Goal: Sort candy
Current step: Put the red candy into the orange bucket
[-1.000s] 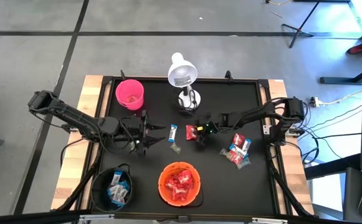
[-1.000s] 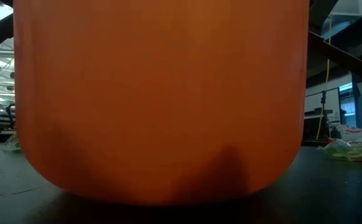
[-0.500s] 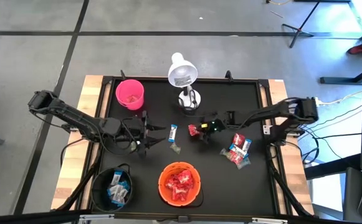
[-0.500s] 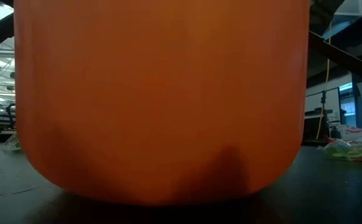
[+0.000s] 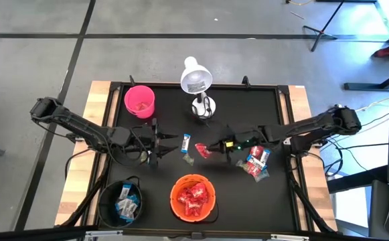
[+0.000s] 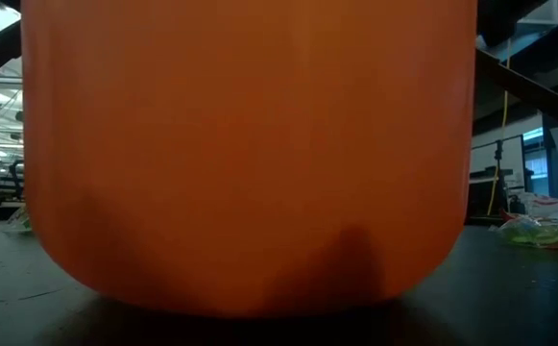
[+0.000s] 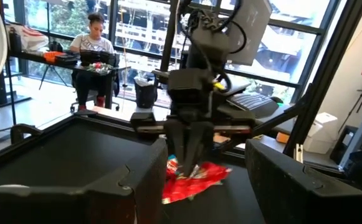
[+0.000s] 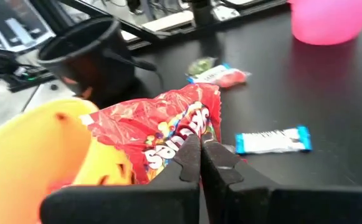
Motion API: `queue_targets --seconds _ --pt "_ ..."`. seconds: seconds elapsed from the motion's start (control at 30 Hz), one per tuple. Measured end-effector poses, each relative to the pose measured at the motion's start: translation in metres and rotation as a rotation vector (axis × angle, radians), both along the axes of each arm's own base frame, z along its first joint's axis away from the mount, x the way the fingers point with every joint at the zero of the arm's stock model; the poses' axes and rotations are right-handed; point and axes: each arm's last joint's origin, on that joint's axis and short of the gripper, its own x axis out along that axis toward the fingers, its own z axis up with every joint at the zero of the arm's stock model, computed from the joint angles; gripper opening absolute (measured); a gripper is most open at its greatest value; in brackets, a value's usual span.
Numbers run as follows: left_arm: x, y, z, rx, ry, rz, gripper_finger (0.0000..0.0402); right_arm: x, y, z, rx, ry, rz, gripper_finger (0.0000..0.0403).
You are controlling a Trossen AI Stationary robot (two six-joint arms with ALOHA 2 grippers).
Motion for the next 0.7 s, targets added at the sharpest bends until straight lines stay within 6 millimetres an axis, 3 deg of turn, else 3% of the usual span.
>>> queue_targets --seconds 0.4,0.7 --pt "0.000 0.002 0.000 -0.002 0.001 0.029 0.0205 0.000 0.042 0.019 0.059 -0.222 0.087 0.0000" --pt "0.000 0.003 0.000 -0.001 0.001 0.032 0.0205 0.015 0.077 0.030 -0.004 -0.222 0.129 0.0000"
